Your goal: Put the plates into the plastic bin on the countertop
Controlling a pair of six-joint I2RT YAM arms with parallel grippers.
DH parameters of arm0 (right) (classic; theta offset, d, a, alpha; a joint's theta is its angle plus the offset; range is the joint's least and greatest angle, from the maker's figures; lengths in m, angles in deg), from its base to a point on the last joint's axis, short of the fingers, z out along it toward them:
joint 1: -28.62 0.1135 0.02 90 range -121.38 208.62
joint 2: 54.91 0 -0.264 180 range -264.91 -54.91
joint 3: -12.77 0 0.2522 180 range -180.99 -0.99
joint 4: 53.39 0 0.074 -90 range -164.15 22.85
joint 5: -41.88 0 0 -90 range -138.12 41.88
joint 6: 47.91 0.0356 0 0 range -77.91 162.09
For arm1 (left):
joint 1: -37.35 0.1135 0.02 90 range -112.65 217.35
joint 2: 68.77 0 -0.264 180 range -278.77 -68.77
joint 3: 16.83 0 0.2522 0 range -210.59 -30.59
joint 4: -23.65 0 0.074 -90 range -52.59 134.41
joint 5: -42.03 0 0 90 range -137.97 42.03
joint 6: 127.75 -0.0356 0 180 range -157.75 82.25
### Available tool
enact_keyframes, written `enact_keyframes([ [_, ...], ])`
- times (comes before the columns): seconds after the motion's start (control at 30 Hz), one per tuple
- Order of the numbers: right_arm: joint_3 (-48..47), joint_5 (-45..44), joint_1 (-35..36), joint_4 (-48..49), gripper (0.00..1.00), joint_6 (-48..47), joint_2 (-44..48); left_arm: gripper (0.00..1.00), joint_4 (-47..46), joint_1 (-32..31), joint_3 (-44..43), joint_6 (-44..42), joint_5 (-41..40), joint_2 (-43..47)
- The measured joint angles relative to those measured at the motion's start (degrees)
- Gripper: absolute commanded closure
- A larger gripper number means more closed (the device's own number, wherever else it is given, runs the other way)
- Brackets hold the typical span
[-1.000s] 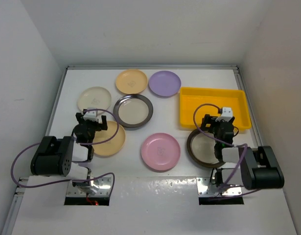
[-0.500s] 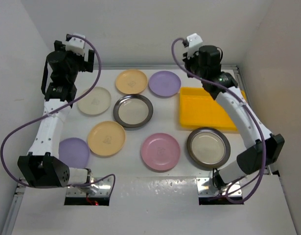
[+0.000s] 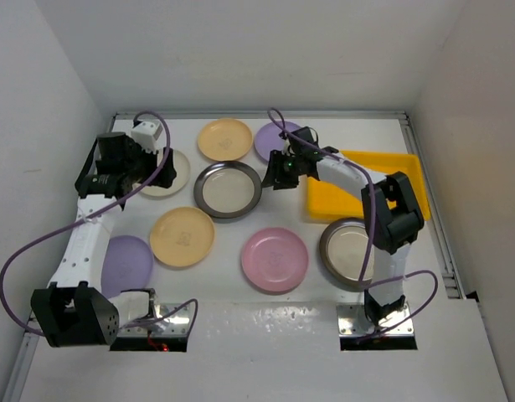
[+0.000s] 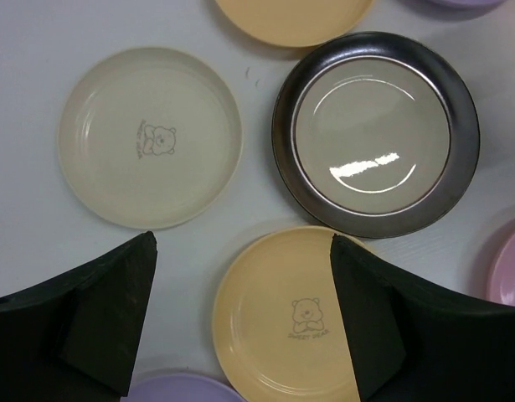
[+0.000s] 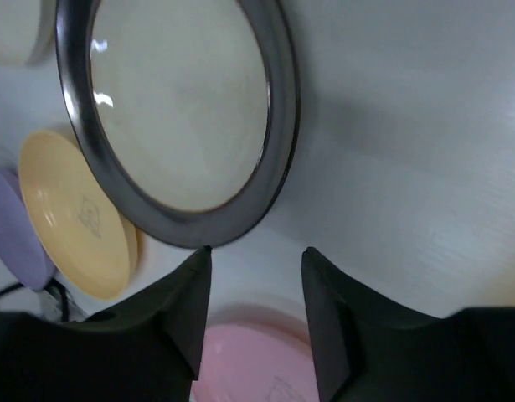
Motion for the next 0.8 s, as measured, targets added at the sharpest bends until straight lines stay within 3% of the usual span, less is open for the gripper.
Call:
enact_keyframes([
  [0.07,0.0,0.6,-0.8,3.3,0.44,4.1,-2.0,0.15,0.1,0.2,1.2,0.9,0.0,1.3],
  [0.27,-0.7,3.1,-1.6,13.0,0.45,13.2,-12.7,0.15,0.1,0.3,3.0,3.3,0.7,1.7],
  [0.37,-2.6,6.0,-0.9,16.4,0.55,16.7,-15.7,0.15,-0.1,0.3,3.1,3.9,1.0,1.7],
  [0.43,-3.4,6.0,-0.1,18.1,0.76,17.6,-17.1,0.15,-0.8,0.3,3.2,4.1,1.1,1.7],
  [0.47,-3.3,5.8,0.3,19.1,0.94,18.8,-18.0,0.14,-0.9,0.3,3.2,4.3,1.2,1.7],
  [0.5,-3.2,6.0,0.3,19.4,1.00,19.1,-18.2,0.14,-1.1,0.3,3.2,4.3,1.2,1.7],
  [0.67,0.7,7.7,0.1,25.2,1.00,21.9,-16.8,0.14,-1.8,0.3,3.2,5.2,2.2,1.6],
  [0.8,4.4,6.1,-0.2,23.3,1.00,21.3,-9.7,0.14,-2.6,0.3,3.2,5.4,3.0,0.8],
])
